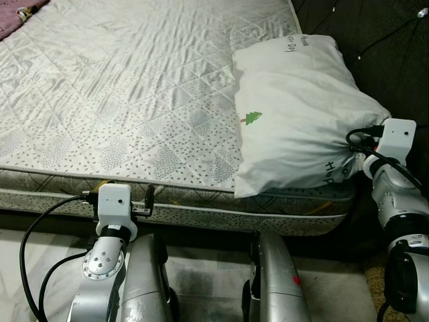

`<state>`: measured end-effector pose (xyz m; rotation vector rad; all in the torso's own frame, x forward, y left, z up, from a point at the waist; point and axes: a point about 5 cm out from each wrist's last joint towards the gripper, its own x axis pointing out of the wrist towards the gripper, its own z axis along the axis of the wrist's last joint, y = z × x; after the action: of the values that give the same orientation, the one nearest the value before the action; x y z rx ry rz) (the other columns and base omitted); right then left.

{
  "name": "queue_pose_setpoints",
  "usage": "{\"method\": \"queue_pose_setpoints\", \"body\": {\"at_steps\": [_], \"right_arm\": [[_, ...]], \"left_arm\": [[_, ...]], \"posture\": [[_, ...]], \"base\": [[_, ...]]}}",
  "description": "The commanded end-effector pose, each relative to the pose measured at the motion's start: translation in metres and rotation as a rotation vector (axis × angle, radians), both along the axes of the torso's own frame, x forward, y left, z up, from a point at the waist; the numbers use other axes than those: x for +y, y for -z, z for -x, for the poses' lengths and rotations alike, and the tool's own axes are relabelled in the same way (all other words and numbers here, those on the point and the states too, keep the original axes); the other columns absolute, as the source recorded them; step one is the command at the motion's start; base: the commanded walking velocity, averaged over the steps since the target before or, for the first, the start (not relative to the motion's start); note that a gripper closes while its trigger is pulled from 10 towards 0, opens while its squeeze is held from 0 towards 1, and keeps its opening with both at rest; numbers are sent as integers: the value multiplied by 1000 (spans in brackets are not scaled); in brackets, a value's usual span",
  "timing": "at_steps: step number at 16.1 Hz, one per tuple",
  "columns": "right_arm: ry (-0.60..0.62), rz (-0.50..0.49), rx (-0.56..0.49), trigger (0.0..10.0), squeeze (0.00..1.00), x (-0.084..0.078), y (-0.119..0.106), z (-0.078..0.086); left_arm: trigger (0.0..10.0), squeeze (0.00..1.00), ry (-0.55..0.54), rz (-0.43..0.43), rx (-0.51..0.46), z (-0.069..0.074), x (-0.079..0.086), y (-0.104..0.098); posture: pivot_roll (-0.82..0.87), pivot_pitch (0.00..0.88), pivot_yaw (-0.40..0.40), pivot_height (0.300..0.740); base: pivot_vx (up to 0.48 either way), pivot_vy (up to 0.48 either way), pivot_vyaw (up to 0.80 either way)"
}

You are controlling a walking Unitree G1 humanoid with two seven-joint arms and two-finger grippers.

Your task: Clean up the room

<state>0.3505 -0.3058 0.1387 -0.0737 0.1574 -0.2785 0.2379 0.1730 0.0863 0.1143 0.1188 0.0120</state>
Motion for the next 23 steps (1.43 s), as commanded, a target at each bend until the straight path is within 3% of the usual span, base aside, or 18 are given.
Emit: {"method": "queue_pose_setpoints", "body": {"at_steps": [1, 5, 8, 9, 10, 11, 14, 15, 19, 21, 23], "right_arm": [[20, 11, -86, 0, 0, -4, -14, -1], [-23, 11, -79, 0, 0, 14, 12, 9], [-75, -11, 10, 0, 0, 35, 52, 26], [-77, -13, 12, 0, 0, 37, 52, 26], [-91, -20, 12, 4471, 0, 40, 52, 25], [-109, -13, -4, 10000, 1000, 43, 48, 23], [-50, 33, -7, 10000, 1000, 42, 46, 26], [11, 5, 38, 10000, 1000, 47, 59, 35], [-75, -3, 70, 10000, 1000, 91, 78, 62], [-43, 22, 38, 10000, 1000, 91, 72, 63], [-55, 155, -96, 10000, 1000, 93, 42, 54]], "left_arm": [[10000, 0, 6, -10, 6, -1, 0, 0], [10000, 0, 8, -12, 9, -2, 0, 1], [10000, 0, 12, -14, 10, -4, -3, 1], [10000, 0, 14, -15, 10, -4, -3, 1], [10000, 0, 15, -17, 12, -4, -2, 2], [10000, 0, 14, -21, 14, -5, -1, 3], [10000, 0, 4, -28, 10, -6, 2, 3], [10000, 0, 4, -25, 11, -6, 1, 4], [10000, 0, -3, -18, 11, -6, 0, 4], [10000, 0, -3, -18, 9, -6, 0, 4], [10000, 0, 3, -21, 9, -7, 1, 4]], "posture": [[70, 120, -19, 533], [71, 112, -24, 533], [70, 106, -18, 533], [71, 104, -17, 533], [71, 99, -17, 533], [71, 97, -16, 533], [70, 90, -25, 533], [64, 89, -26, 533], [70, 88, -28, 533], [69, 87, -24, 533], [57, 85, -17, 533]], "base": [[0, 0, 0], [0, 0, 0], [0, 0, 0], [0, 0, 0], [0, 0, 0], [0, 0, 0], [0, 0, 0], [0, 0, 0], [0, 0, 0], [0, 0, 0], [0, 0, 0]]}}
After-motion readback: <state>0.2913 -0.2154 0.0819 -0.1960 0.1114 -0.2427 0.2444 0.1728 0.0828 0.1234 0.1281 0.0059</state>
